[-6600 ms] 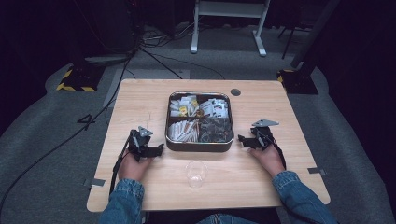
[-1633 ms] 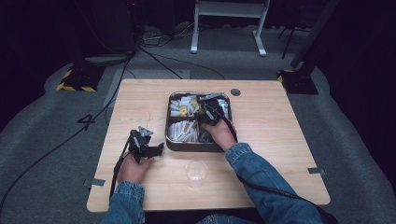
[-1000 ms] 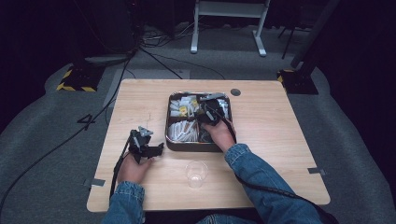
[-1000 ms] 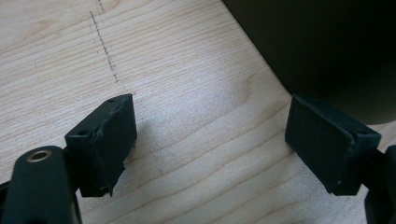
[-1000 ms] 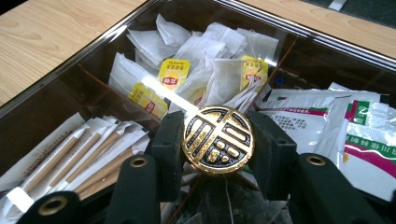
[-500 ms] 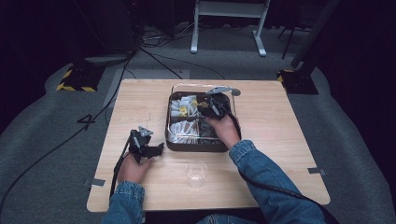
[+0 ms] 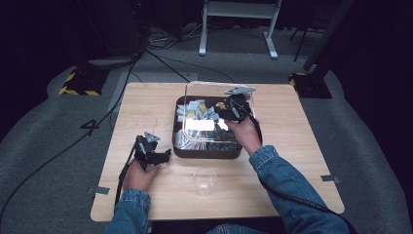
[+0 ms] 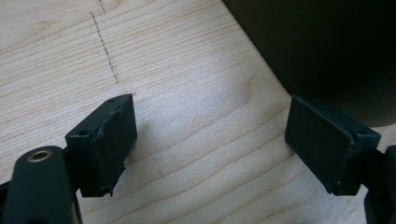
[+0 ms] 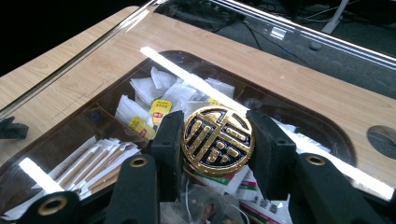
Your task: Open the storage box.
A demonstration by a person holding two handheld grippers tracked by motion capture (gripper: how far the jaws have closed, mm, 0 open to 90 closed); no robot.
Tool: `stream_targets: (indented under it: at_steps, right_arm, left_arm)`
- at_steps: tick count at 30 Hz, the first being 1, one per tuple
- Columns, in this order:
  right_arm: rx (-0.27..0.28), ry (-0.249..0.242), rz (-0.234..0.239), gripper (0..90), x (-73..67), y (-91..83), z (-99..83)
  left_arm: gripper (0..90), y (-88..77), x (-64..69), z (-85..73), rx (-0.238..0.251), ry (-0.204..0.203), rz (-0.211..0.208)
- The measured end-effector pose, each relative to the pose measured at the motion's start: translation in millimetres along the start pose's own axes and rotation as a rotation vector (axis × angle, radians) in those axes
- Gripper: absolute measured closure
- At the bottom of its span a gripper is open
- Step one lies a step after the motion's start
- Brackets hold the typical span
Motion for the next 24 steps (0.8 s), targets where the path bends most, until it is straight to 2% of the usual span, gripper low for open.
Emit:
stream_targets:
  at_steps: [14,16,23,24]
  right_arm:
    - [0.051,-0.019,-0.033,58.4,25.3,-50.5,-4.1]
    - [0.058,-0.014,-0.04,58.4,33.3,-61.8,-7.4]
    - [0.066,0.007,-0.058,58.4,51.5,-80.3,-14.6]
    - [0.07,0.015,-0.065,58.4,58.4,-85.9,-17.5]
  left_arm:
    - [17.2,0.1,-0.3,0.3,0.003,0.002,0.002]
    - [17.2,0.1,-0.3,0.3,0.003,0.002,0.002]
    - [17.2,0.1,-0.4,0.4,0.003,0.002,0.001]
    - [17.2,0.1,-0.4,0.4,0.003,0.002,0.001]
Point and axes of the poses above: each handheld gripper's, and its own axes: y roughly forward along the jaws, z roughly out of its top, x roughly to its right, the point moved 2 cm from there along y, roughly forward along the jaws, and after that the axes turned 7 degrees about -y, right-handed, at the moved point
